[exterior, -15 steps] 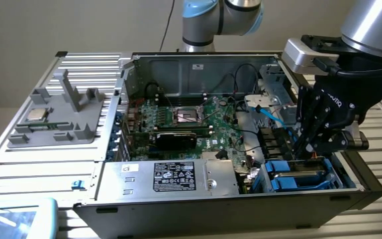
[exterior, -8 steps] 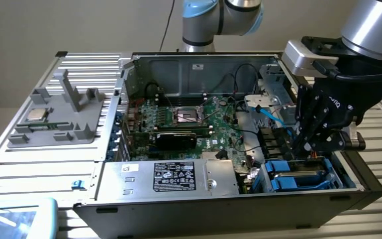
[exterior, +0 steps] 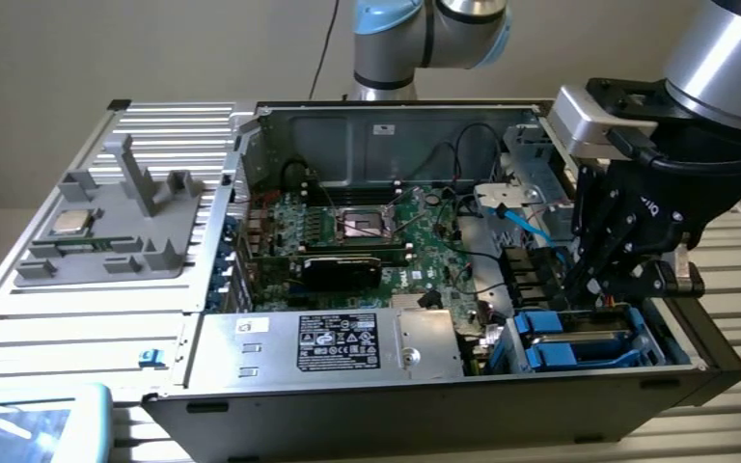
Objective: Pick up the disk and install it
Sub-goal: 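Insert the second disk wire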
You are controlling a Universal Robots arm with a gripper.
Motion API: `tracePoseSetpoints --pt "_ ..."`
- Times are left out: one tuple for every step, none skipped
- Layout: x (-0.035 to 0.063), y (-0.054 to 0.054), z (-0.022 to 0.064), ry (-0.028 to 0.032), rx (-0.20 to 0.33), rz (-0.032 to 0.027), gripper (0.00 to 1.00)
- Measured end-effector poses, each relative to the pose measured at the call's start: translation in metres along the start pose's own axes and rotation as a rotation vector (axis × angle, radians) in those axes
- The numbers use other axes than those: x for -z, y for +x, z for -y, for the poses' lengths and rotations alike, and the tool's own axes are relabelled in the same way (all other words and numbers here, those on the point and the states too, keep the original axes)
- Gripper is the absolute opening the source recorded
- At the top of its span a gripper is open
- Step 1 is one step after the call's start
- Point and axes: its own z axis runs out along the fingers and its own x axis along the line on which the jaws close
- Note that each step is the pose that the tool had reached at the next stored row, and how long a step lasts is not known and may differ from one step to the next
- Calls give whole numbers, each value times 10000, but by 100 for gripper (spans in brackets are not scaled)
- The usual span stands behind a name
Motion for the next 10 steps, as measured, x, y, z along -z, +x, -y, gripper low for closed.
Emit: tracePoseSetpoints --pt "-10 4 5 -1 1 -2 16" --pt "-16 6 9 -1 2 -3 16" --pt "-21 9 10 -1 0 -4 16" --pt "-28 10 10 -1 0 -2 16" --pt "-38 10 11 -1 -1 -1 16" --pt "-47 10 12 -2 0 -2 16" --pt "-56 12 13 -1 0 -3 16" --pt "-63 16 14 -1 1 -4 16" --pt "-70 23 14 -2 2 -3 16" --pt "-78 30 15 -2 2 -2 16"
